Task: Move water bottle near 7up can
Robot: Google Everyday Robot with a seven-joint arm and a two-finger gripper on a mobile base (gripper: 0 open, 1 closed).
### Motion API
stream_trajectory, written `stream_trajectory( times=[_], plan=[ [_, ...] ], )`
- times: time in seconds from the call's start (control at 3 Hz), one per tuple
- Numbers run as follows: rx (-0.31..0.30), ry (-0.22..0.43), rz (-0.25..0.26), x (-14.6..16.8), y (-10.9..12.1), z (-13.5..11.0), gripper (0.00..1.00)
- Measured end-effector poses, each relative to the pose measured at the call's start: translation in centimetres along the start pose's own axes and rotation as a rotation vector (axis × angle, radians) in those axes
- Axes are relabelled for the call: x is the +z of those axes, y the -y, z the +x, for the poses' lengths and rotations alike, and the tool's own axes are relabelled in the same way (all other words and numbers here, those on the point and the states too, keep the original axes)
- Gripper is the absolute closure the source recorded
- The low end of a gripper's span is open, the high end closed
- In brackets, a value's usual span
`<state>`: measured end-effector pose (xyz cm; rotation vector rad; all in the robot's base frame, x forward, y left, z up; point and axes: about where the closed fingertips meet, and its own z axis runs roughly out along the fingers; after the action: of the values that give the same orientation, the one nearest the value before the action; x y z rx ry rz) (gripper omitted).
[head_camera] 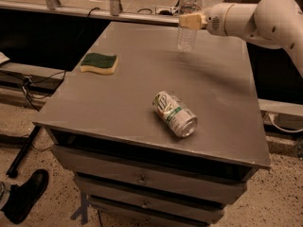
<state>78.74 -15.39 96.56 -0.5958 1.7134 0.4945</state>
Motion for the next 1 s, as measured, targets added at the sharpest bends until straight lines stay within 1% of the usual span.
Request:
stream_trajectory(
  times=[0.33,0.67,1.0],
  plan=[
    [0.008,-0.016,-0.054,-2.8,-3.1,0.1,1.00],
    [0.033,-0.001,-0.083,-7.4,-6.2,0.1,1.00],
    [0.060,0.019,-0.096,-11.8,-8.6,0.6,1.00]
  ],
)
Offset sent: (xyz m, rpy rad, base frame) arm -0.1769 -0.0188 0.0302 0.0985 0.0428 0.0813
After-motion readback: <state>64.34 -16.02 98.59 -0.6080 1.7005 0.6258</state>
